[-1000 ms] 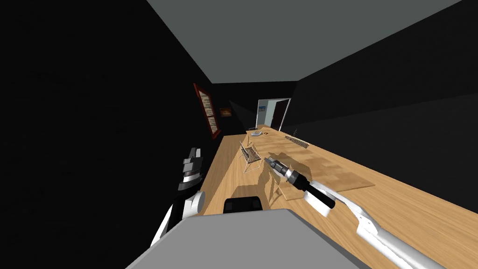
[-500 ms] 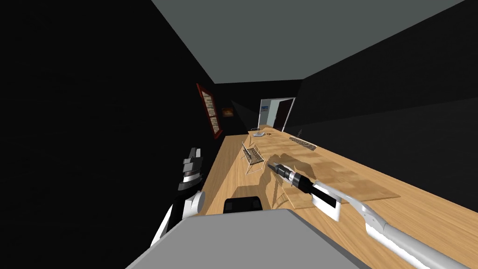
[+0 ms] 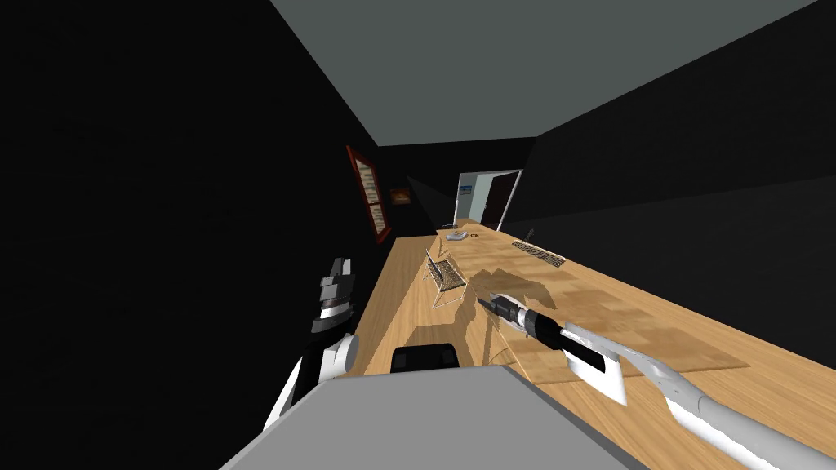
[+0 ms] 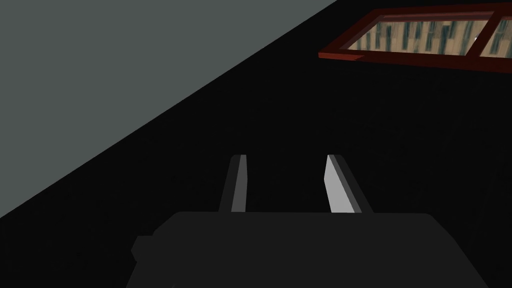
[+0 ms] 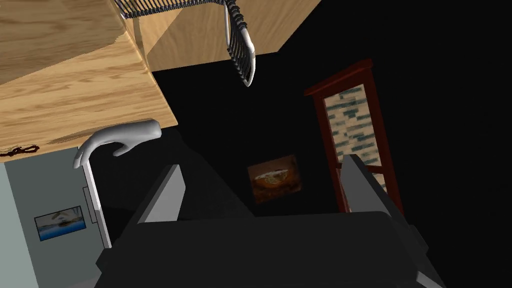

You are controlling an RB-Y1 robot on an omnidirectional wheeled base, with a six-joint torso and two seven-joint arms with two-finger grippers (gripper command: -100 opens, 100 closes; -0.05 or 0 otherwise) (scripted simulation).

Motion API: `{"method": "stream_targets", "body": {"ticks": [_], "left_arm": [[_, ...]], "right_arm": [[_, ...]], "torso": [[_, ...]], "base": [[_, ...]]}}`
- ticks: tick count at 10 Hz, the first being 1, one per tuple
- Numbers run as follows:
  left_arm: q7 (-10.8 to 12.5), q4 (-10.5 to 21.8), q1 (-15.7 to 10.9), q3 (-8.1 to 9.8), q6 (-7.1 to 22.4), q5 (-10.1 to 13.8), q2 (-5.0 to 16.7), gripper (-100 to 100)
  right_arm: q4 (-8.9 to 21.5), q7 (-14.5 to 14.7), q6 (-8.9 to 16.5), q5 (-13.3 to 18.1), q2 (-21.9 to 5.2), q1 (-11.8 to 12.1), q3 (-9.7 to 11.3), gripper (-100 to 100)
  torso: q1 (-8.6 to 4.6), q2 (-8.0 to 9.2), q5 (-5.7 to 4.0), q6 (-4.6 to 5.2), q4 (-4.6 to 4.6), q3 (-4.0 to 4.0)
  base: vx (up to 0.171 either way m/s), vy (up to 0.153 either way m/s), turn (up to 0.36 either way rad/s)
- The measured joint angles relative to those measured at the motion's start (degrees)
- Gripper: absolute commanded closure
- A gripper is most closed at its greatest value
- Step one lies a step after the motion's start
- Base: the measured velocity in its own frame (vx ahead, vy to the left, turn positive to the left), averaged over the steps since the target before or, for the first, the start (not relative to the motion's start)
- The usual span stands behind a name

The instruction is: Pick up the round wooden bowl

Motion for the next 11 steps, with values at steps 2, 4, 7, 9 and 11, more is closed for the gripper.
{"method": "stream_targets", "body": {"ticks": [2,4,7,9,11], "left_arm": [[0.0,0.0,0.0,0.0,0.0,0.0,0.0,0],[0.0,0.0,0.0,0.0,0.0,0.0,0.0,0],[0.0,0.0,0.0,0.0,0.0,0.0,0.0,0],[0.0,0.0,0.0,0.0,0.0,0.0,0.0,0],[0.0,0.0,0.0,0.0,0.0,0.0,0.0,0]], "right_arm": [[2.1,1.1,1.7,0.4,-2.8,-0.7,2.0,-100],[3.8,2.9,4.4,1.2,-4.9,-1.2,4.6,-100],[9.4,5.5,5.4,2.4,-8.9,-0.9,8.4,-100],[10.7,7.0,7.2,3.3,-9.3,-1.3,10.7,-100],[11.9,8.8,9.4,4.1,-11.0,-0.3,13.0,-100]], "torso": [[-0.05,0.08,0.0,0.0,0.01,0.04],[-0.06,0.03,-0.01,-0.01,0.0,0.01],[-0.03,0.0,0.0,0.01,0.0,0.0],[-0.05,0.12,-0.01,0.0,0.02,0.06],[-0.04,0.06,0.0,0.0,0.01,0.03]], "base": [[0.1,0.04,0.023],[0.082,0.037,0.005],[0.098,0.045,0.0],[0.075,0.04,0.0],[0.103,0.037,-0.009]]}}
